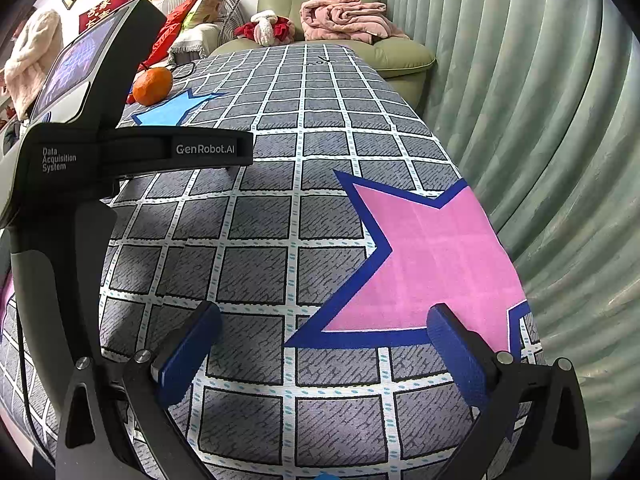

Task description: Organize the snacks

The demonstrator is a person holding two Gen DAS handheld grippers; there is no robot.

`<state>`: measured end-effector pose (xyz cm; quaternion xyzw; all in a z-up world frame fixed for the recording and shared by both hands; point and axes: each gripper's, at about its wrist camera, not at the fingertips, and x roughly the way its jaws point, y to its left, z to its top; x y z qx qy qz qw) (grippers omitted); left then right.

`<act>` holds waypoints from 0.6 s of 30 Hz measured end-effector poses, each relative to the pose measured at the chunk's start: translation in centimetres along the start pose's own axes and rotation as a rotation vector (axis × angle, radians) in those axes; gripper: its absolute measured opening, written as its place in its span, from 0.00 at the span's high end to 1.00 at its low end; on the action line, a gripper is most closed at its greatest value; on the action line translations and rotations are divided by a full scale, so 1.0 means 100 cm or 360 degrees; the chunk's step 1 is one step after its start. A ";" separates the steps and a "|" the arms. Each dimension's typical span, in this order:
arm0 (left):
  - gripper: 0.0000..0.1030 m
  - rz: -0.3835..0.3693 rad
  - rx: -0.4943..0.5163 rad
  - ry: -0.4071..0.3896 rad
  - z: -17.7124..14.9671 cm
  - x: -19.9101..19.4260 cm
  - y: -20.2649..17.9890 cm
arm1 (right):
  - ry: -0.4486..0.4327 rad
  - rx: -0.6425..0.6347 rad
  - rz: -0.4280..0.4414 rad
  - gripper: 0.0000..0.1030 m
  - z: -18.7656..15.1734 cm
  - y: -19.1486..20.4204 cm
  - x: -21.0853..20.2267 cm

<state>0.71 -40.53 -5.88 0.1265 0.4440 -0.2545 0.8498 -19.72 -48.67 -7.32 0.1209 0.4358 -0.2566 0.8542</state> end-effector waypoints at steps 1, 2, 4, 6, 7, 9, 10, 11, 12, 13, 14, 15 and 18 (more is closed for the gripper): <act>0.00 0.0000 0.0000 0.0000 0.000 0.000 0.000 | -0.0002 0.0001 0.0001 0.00 0.000 0.000 0.000; 0.00 0.0000 0.0000 0.0000 0.000 0.000 0.000 | -0.0002 0.0001 0.0001 0.00 0.000 0.000 0.000; 0.00 0.0000 0.0000 0.0000 0.000 0.000 0.000 | -0.0001 0.0001 0.0001 0.00 0.000 0.000 0.000; 0.00 0.0000 0.0000 -0.0001 0.000 0.000 0.000 | -0.0001 0.0001 0.0001 0.00 0.000 0.000 0.000; 0.00 0.0000 0.0000 0.0000 0.000 0.000 0.000 | -0.0002 0.0001 0.0001 0.00 0.000 0.000 0.000; 0.00 0.0000 0.0000 0.0000 -0.001 0.000 0.000 | -0.0002 0.0001 0.0001 0.00 0.000 0.000 0.000; 0.00 0.0000 0.0000 0.0000 -0.001 0.000 0.000 | -0.0002 0.0000 0.0001 0.00 0.000 0.000 0.000; 0.00 0.0000 0.0000 0.0000 -0.001 0.000 0.000 | -0.0001 0.0000 0.0001 0.00 0.000 0.000 0.000; 0.00 0.0000 0.0000 0.0000 -0.001 0.000 0.000 | -0.0001 0.0000 0.0000 0.00 0.000 0.000 -0.001; 0.00 0.0000 0.0000 0.0000 -0.001 0.000 0.000 | -0.0001 0.0000 0.0001 0.00 0.000 0.000 -0.001; 0.00 0.0000 0.0000 0.0000 -0.001 0.000 0.000 | -0.0001 0.0000 0.0001 0.00 0.000 0.000 0.000; 0.00 0.0000 0.0000 0.0000 -0.001 0.000 0.000 | -0.0001 0.0000 0.0000 0.00 0.000 0.000 -0.001; 0.00 0.0001 0.0000 -0.0001 0.001 0.001 -0.001 | -0.0002 0.0000 0.0001 0.00 0.000 0.000 -0.001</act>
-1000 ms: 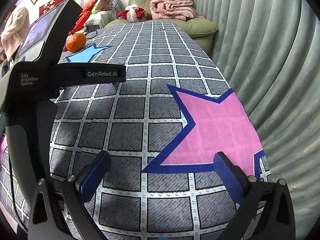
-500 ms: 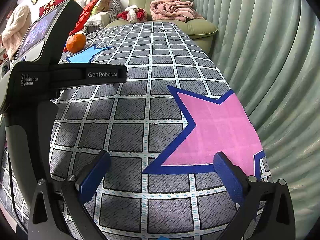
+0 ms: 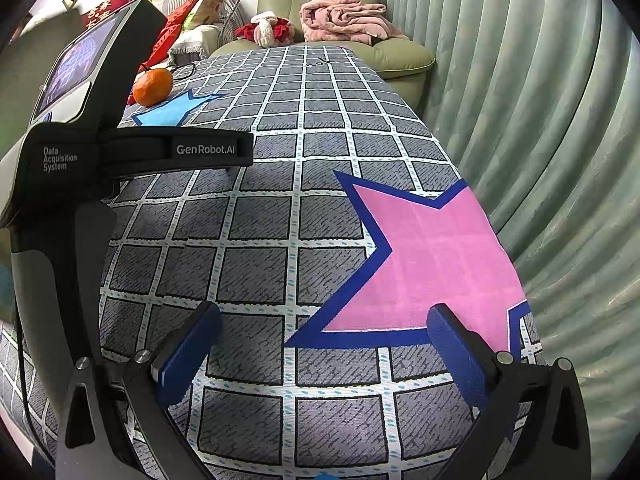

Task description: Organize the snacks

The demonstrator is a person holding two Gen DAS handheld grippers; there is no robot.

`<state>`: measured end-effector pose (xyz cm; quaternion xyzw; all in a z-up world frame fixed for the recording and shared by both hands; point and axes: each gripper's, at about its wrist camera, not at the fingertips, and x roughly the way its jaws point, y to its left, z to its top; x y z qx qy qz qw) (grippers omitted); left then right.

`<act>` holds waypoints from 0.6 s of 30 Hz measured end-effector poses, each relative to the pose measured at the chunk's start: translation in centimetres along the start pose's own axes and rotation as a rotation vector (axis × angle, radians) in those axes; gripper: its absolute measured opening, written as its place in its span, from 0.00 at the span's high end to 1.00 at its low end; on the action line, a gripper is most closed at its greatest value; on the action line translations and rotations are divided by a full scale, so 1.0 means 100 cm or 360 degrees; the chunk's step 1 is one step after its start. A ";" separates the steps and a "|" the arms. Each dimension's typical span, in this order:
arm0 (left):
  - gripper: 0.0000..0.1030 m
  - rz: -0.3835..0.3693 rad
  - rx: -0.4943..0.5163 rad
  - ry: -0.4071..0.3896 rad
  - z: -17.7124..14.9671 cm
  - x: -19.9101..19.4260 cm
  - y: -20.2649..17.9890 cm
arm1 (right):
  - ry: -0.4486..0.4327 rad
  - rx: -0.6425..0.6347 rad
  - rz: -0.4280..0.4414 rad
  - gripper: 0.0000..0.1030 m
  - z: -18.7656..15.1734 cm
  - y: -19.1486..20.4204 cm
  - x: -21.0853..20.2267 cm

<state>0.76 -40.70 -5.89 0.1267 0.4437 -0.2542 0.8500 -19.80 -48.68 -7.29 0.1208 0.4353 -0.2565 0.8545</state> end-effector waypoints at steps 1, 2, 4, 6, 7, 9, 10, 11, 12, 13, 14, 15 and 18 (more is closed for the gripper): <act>0.00 0.0000 0.0000 0.0000 0.000 0.000 0.000 | 0.0000 0.0000 0.0000 0.00 0.000 0.000 0.000; 0.00 0.0000 0.0000 0.0000 0.000 0.000 0.000 | 0.0000 0.0000 0.0000 0.00 0.000 0.000 0.000; 0.00 0.0000 0.0000 0.0000 0.000 0.000 0.000 | -0.0002 0.0000 0.0001 0.00 0.000 0.000 0.000; 0.00 0.0000 0.0000 0.0000 0.000 0.000 0.000 | -0.0002 -0.0001 0.0001 0.00 0.000 0.000 -0.001; 0.00 0.0000 0.0000 0.0000 0.000 0.000 0.000 | -0.0002 -0.0001 0.0001 0.00 0.000 0.000 -0.001; 0.00 0.0000 0.0000 0.0000 0.000 0.000 0.000 | -0.0002 -0.0001 0.0000 0.00 0.000 0.000 -0.001; 0.00 0.0000 -0.0001 0.0000 0.000 0.000 0.000 | -0.0002 0.0002 0.0000 0.00 0.000 0.000 -0.001; 0.00 0.0000 0.0000 0.0000 0.000 0.000 0.000 | -0.0001 0.0002 0.0000 0.00 0.000 0.000 -0.001; 0.00 0.0000 -0.0001 0.0000 0.000 0.000 0.000 | -0.0003 0.0002 0.0000 0.00 0.000 0.000 -0.001; 0.00 0.0000 -0.0001 0.0000 0.000 0.000 0.000 | -0.0003 0.0002 0.0000 0.00 0.000 0.000 -0.001; 0.00 0.0000 -0.0001 0.0000 0.000 0.000 0.000 | -0.0003 0.0002 0.0000 0.00 0.000 0.000 -0.001; 0.00 0.0000 0.0000 0.0000 0.000 0.000 0.000 | -0.0003 0.0002 0.0000 0.00 0.000 0.000 0.000; 0.00 0.0000 -0.0001 0.0000 0.000 0.000 0.000 | -0.0010 0.0001 0.0000 0.00 0.000 0.000 -0.001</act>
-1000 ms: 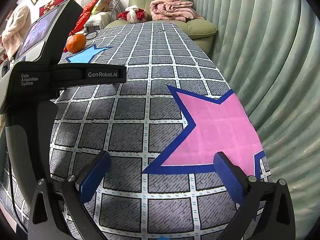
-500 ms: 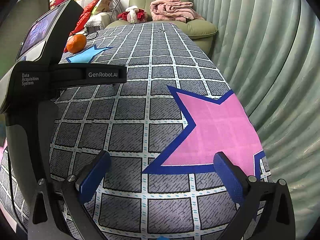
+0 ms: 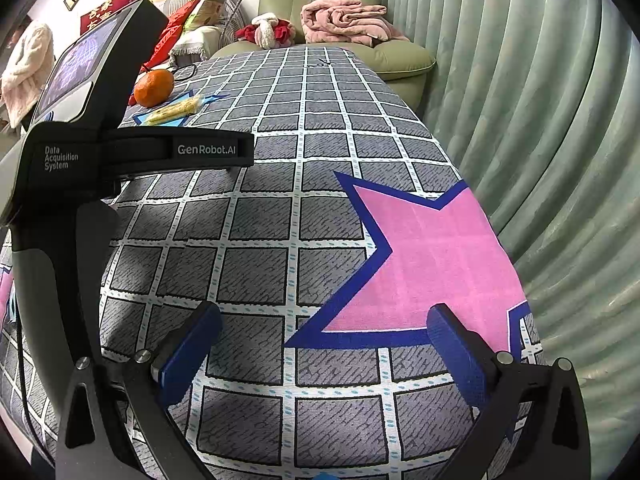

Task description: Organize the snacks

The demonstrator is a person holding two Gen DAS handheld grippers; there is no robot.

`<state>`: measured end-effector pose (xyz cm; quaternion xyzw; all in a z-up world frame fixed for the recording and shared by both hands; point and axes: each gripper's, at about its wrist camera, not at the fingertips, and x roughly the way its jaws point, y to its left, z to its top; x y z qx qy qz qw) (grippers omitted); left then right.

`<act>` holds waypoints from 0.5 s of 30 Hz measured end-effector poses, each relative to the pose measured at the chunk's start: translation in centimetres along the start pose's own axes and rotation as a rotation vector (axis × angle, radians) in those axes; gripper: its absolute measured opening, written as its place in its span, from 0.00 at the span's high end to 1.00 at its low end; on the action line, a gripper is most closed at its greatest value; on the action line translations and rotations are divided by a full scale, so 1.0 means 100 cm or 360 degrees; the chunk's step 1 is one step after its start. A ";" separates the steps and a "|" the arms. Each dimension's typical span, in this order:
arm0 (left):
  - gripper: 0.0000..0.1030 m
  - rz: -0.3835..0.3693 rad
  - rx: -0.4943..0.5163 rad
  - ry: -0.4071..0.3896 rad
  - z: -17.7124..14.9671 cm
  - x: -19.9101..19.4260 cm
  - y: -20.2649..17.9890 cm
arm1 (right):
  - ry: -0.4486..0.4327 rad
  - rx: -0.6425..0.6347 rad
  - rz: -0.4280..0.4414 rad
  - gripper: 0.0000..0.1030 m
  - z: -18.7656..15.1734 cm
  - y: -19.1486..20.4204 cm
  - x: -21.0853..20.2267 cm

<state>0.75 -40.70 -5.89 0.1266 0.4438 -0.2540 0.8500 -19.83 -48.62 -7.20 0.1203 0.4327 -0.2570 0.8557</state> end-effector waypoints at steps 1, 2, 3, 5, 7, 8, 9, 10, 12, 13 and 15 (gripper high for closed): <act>0.00 0.0000 0.0000 0.0000 0.000 0.000 0.000 | 0.0000 0.0000 0.0000 0.00 0.000 0.000 0.000; 0.00 0.0000 0.0000 0.0000 0.000 0.000 0.000 | 0.0000 0.0000 -0.0001 0.00 0.000 0.000 0.000; 0.00 0.0000 0.0000 0.0000 0.000 0.000 0.000 | 0.0001 0.0002 0.0000 0.00 0.000 0.000 0.000; 0.00 0.0000 0.0000 0.0000 0.000 0.000 0.000 | 0.0000 0.0001 0.0000 0.00 0.000 0.000 0.000; 0.00 0.0000 0.0000 0.0000 0.000 0.000 0.000 | 0.0000 0.0001 0.0000 0.00 0.001 0.000 0.000; 0.00 0.0001 0.0003 0.0001 0.000 0.000 0.000 | 0.0000 0.0001 0.0000 0.00 0.000 0.000 0.000; 0.00 -0.0008 0.0013 0.0000 0.000 -0.001 -0.002 | 0.0000 0.0001 0.0000 0.00 0.000 0.000 0.000; 0.00 -0.0015 0.0032 0.0001 0.001 -0.001 -0.003 | -0.0001 0.0002 0.0000 0.00 0.000 0.000 0.000; 0.00 -0.0022 0.0027 -0.0001 0.001 -0.001 -0.003 | -0.0001 0.0002 0.0000 0.00 0.000 0.000 0.000; 0.00 -0.0019 0.0029 -0.0001 0.001 -0.001 -0.004 | -0.0002 0.0002 -0.0001 0.00 0.000 0.000 0.000; 0.00 -0.0022 0.0026 -0.0002 0.001 -0.001 -0.002 | -0.0006 0.0003 -0.0001 0.00 0.000 0.000 0.000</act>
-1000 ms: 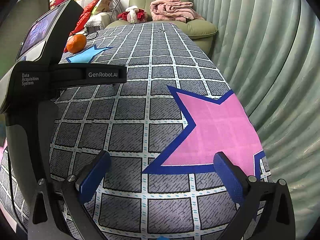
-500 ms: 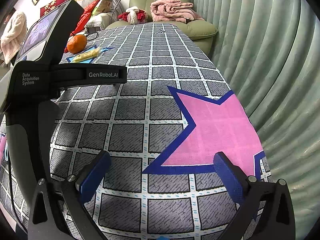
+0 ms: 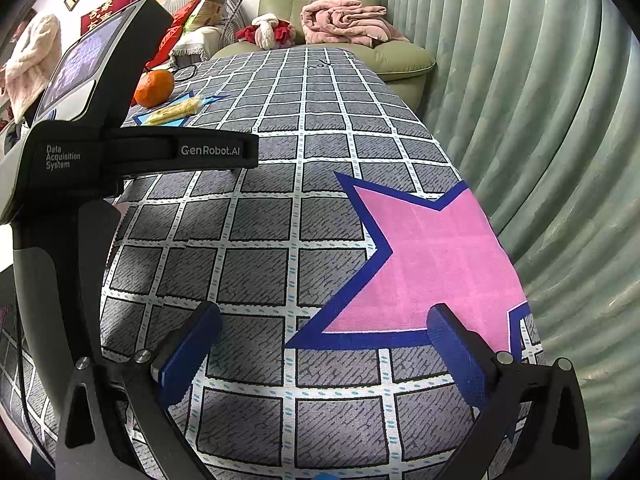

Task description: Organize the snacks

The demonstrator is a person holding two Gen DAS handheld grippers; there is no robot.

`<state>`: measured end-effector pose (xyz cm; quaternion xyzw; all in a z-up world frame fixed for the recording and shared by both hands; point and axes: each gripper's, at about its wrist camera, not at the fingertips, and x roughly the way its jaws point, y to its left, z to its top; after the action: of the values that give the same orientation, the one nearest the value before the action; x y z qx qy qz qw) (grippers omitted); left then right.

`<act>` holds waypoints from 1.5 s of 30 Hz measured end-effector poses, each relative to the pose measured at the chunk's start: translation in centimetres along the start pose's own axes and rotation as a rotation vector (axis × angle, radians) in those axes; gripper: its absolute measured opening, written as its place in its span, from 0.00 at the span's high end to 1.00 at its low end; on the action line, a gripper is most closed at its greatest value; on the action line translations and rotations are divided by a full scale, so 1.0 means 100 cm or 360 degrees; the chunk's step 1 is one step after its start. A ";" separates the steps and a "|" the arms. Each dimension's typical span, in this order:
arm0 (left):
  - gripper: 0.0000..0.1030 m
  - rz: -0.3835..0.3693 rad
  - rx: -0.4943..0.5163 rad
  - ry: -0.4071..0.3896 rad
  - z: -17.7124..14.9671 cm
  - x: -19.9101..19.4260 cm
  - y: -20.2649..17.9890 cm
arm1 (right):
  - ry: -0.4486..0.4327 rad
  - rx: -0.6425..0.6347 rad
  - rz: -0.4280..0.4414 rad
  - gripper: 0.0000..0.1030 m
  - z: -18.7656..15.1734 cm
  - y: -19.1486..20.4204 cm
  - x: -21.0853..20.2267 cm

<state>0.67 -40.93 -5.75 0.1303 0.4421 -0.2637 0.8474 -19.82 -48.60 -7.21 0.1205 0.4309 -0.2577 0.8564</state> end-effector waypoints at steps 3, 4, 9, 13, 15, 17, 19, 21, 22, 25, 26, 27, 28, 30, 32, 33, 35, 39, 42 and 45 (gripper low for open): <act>0.00 0.0000 0.0000 -0.0001 -0.001 -0.002 -0.002 | 0.0000 0.0000 0.0000 0.00 0.000 0.000 0.000; 0.00 0.0000 0.0000 -0.0001 -0.001 -0.002 -0.002 | 0.0000 0.0000 0.0000 0.00 0.000 0.000 0.000; 0.00 0.0001 0.0000 -0.0001 -0.001 -0.002 -0.002 | -0.0001 0.0000 0.0000 0.00 0.000 0.000 0.000; 0.00 0.0001 0.0000 -0.0001 -0.001 -0.001 -0.002 | 0.0000 0.0000 0.0000 0.00 0.000 0.000 0.000; 0.00 0.0001 0.0000 -0.0001 -0.001 -0.001 -0.002 | -0.0001 0.0000 0.0000 0.00 0.000 0.000 0.000; 0.00 0.0001 0.0000 -0.0001 -0.001 -0.001 -0.002 | -0.0001 0.0000 0.0000 0.00 0.000 0.000 0.000; 0.00 0.0001 0.0000 -0.0001 -0.001 -0.001 -0.002 | -0.0001 0.0000 0.0000 0.00 0.000 0.000 0.000; 0.00 0.0001 0.0000 -0.0001 -0.001 -0.001 -0.002 | -0.0001 0.0000 0.0000 0.00 0.000 0.000 0.000; 0.00 0.0001 0.0001 -0.0001 -0.001 -0.001 -0.002 | -0.0002 -0.0001 0.0000 0.00 0.000 0.000 0.000; 0.00 0.0001 0.0000 -0.0001 -0.001 -0.001 -0.002 | -0.0003 -0.0001 0.0000 0.00 0.000 0.000 0.000; 0.00 0.0001 0.0000 -0.0001 -0.001 -0.001 -0.002 | -0.0003 -0.0001 0.0000 0.00 0.000 0.000 0.000; 0.00 0.0002 0.0000 -0.0001 -0.001 -0.001 -0.002 | -0.0004 -0.0001 0.0000 0.00 0.000 0.000 0.000; 0.00 0.0002 0.0000 -0.0001 -0.001 -0.001 -0.002 | -0.0005 -0.0001 0.0001 0.00 0.000 0.000 0.000; 0.00 0.0002 -0.0002 0.0000 -0.001 -0.001 -0.002 | -0.0008 -0.0002 0.0002 0.00 -0.001 0.000 -0.001; 0.00 0.0007 -0.0002 0.0014 0.000 -0.003 -0.004 | -0.0010 -0.0002 0.0002 0.00 0.000 0.000 -0.001; 0.00 0.0000 0.0009 0.0047 0.002 -0.003 -0.006 | -0.0009 -0.0002 0.0002 0.00 -0.001 0.000 -0.002; 0.00 -0.0081 0.0119 0.0199 0.008 -0.001 -0.008 | -0.0009 -0.0002 0.0002 0.00 -0.001 0.000 -0.002; 0.00 -0.0216 0.0134 0.0190 0.007 -0.032 0.007 | -0.0009 -0.0002 0.0002 0.00 0.000 0.000 -0.001; 0.00 -0.0176 0.0105 0.0050 0.000 -0.070 0.040 | -0.0009 -0.0002 0.0002 0.00 0.000 0.000 -0.001; 0.00 -0.0174 -0.0047 0.0061 -0.010 -0.083 0.087 | -0.0010 -0.0002 0.0002 0.00 0.000 0.000 -0.001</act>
<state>0.94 -30.55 0.29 0.0986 0.4685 -0.3005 0.8249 -19.90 -48.56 -7.13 0.1195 0.4283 -0.2574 0.8579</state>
